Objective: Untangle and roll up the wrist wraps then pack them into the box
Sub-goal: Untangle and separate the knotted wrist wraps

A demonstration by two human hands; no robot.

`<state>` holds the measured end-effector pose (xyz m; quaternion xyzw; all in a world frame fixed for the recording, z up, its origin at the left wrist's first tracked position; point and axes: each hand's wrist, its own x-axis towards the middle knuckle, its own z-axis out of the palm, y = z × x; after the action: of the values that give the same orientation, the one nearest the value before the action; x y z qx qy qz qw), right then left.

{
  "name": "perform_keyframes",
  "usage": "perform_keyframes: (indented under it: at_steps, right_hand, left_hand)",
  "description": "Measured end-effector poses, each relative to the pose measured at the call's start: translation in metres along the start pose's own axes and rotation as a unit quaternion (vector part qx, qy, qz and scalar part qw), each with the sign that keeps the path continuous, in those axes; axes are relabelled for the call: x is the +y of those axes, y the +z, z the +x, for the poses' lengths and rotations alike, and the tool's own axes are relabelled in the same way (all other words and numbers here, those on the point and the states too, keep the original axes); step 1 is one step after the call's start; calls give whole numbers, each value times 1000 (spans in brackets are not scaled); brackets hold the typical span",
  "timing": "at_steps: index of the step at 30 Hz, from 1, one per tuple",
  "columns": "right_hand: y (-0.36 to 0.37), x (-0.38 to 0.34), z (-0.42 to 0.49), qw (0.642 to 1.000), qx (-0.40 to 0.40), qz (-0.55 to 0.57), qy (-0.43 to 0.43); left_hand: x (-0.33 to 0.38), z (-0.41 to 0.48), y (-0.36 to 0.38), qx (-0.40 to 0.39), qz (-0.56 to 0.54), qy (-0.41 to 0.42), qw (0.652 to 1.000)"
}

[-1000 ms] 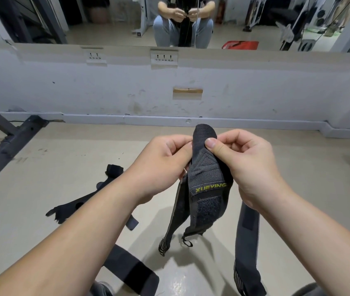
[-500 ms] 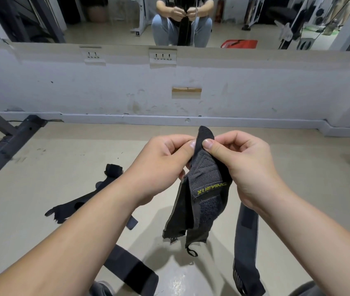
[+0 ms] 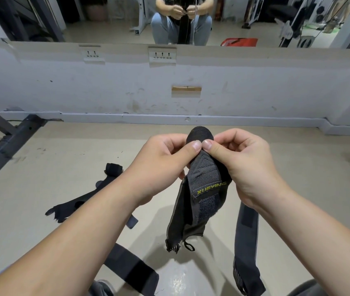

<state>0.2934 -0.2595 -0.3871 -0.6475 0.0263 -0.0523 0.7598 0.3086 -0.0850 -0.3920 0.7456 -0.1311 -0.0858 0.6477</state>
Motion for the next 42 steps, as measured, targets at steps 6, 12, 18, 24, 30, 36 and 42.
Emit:
perform_keyframes:
  at_steps: [6,12,18,24,30,36,42]
  right_hand:
    - [0,3,1,1000,-17,4,14]
    - [0,6,3,999,-9,19,36]
    - [0,5,5,998,-7,31,46]
    - [-5,15,10,980,-151,-114,55]
    - [-16,24,7,938,-316,-65,126]
    - [-4,29,0,898,-401,39,176]
    - [3,25,-1,884,-399,86,225]
  left_hand:
    - [-1,0,-2,23,-20,-11,999]
    - [-2,3,-1,41,-33,-2,999]
    - [0,1,1,47,-40,3,998]
    - [4,6,-3,72,-91,6,993]
    - [10,6,-5,53,-228,-15,972]
    - [16,11,-8,62,-322,-22,944]
    - [1,21,-16,127,-332,-66,932]
